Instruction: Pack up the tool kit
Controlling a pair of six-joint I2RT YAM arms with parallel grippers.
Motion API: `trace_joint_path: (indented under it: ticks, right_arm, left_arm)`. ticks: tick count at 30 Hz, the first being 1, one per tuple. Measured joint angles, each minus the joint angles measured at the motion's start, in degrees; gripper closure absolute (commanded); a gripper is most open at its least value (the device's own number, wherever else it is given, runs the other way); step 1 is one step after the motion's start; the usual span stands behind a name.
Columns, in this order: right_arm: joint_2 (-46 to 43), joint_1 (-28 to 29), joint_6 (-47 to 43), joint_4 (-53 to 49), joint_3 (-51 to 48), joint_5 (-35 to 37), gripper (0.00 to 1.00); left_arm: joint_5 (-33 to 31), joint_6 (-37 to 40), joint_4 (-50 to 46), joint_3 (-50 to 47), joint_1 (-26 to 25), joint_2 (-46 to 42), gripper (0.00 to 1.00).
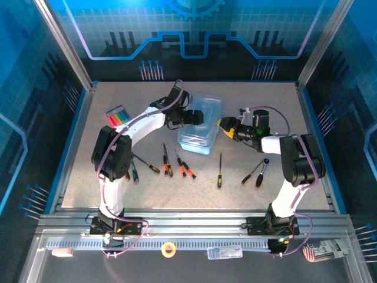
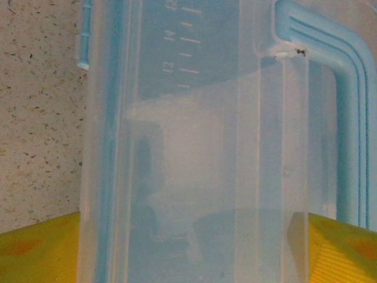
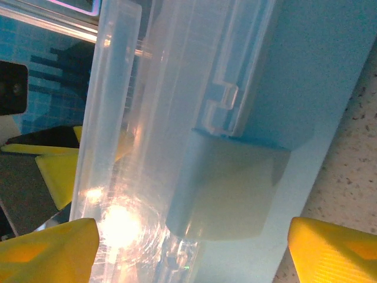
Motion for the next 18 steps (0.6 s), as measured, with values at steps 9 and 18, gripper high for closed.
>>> trace_joint_path:
  ticks: [9, 18]
  right_arm:
    - [1.7, 0.0, 3.3, 5.1, -0.6, -0.8, 0.16]
    - [6.4, 0.7, 8.2, 12.1, -1.2, -1.9, 0.16]
  left_arm:
    - [1.0, 0.0, 0.9, -0.8, 0.5, -0.3, 0.18]
    - [1.6, 0.0, 2.3, -2.1, 0.8, -0.9, 0.18]
